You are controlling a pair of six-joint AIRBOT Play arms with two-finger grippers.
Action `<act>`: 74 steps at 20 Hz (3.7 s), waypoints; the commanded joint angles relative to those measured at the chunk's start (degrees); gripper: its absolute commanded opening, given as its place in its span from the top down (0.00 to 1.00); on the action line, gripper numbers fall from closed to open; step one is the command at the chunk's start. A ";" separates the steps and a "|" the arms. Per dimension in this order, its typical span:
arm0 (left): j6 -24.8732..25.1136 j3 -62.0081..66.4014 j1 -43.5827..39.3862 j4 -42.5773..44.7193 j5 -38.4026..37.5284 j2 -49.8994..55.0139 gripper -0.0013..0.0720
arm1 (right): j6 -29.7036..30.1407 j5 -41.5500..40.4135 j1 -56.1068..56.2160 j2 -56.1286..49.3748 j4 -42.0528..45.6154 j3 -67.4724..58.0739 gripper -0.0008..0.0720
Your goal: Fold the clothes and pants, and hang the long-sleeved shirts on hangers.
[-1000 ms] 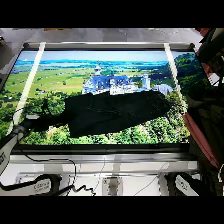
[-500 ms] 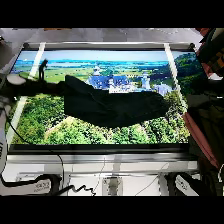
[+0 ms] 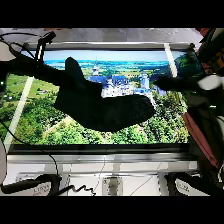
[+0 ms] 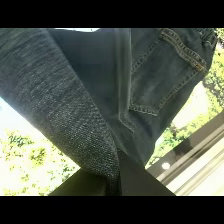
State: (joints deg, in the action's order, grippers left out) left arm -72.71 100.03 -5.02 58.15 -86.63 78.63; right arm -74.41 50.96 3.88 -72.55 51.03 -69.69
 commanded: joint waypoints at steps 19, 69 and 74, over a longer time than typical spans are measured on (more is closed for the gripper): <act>-9.09 0.94 -15.61 -11.69 14.62 13.79 0.96 | -13.00 -7.28 9.31 -17.05 6.47 -5.29 0.96; 1.57 -8.76 -37.07 6.32 7.74 5.68 0.96 | 20.98 12.81 -9.49 -23.91 -39.85 3.15 0.96; -0.39 -8.76 -35.04 17.29 10.84 -3.72 0.96 | 20.96 12.74 -21.46 -4.42 -42.97 3.13 0.96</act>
State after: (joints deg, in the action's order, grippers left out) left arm -71.66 91.26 -41.32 67.61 -78.08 79.83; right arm -54.41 63.16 -11.44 -86.80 11.64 -66.52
